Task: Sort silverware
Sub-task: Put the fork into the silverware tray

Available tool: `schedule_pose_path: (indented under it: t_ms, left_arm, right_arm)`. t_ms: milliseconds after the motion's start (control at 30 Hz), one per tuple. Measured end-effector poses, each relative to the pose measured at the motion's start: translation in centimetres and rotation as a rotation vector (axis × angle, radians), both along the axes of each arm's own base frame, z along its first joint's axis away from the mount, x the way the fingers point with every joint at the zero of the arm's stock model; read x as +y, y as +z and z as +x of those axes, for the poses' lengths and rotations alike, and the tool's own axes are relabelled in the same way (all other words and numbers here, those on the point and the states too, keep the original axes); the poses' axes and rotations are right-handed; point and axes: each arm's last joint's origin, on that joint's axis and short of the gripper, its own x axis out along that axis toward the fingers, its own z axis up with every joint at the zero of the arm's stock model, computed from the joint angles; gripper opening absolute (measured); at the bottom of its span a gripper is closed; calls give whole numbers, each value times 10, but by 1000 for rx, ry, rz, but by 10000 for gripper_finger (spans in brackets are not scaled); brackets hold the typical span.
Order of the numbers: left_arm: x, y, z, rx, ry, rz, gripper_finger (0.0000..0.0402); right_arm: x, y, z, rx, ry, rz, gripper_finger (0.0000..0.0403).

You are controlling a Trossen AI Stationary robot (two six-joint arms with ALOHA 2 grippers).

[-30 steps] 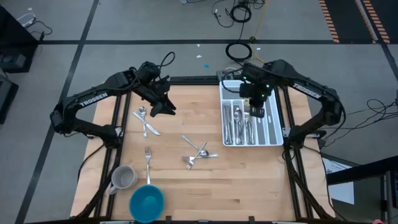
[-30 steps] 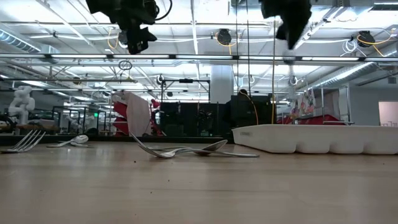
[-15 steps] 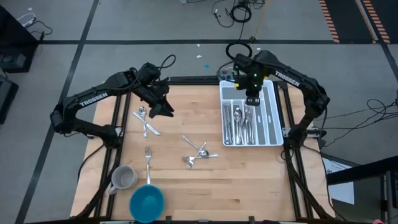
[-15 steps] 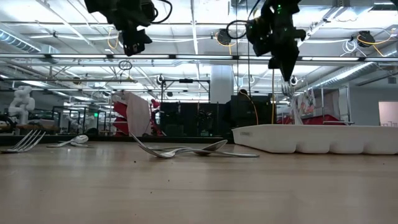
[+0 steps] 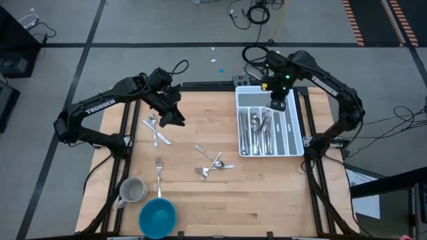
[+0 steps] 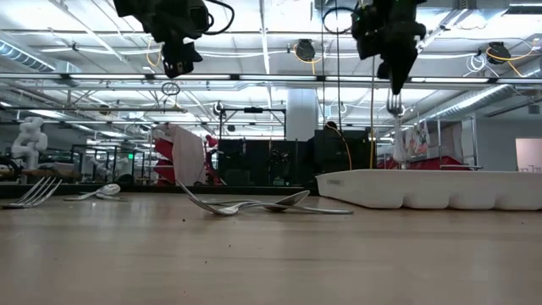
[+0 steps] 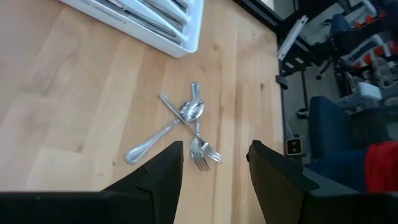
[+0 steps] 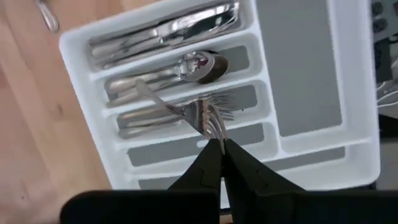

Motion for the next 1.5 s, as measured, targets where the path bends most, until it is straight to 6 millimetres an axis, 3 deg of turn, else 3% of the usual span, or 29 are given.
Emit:
schedule_pose_path:
  t_ms: [133, 267, 400, 867, 1100, 1367, 1500]
  left_arm:
    - [0, 0, 0, 3, 5, 17, 185]
    - [1, -1, 0, 12, 15, 44, 185]
    - [2, 0, 0, 13, 23, 59, 185]
    - [2, 0, 1, 5, 26, 65, 185]
    - [3, -1, 1, 22, 47, 92, 185]
    - [4, 0, 2, 20, 56, 114, 185]
    - [4, 0, 2, 19, 56, 114, 185]
  right_arm:
    - [16, 3, -15, -7, -22, -7, 0]
    - [36, -15, -31, 41, -81, 49, 0]
    - [54, -26, -41, 96, 4, 19, 0]
    - [44, -55, -23, 192, 125, 90, 0]
    - [48, -54, -21, 162, 170, 124, 0]
    - [40, -28, -11, 53, 202, 24, 0]
    - [34, -36, -3, 93, 202, 49, 0]
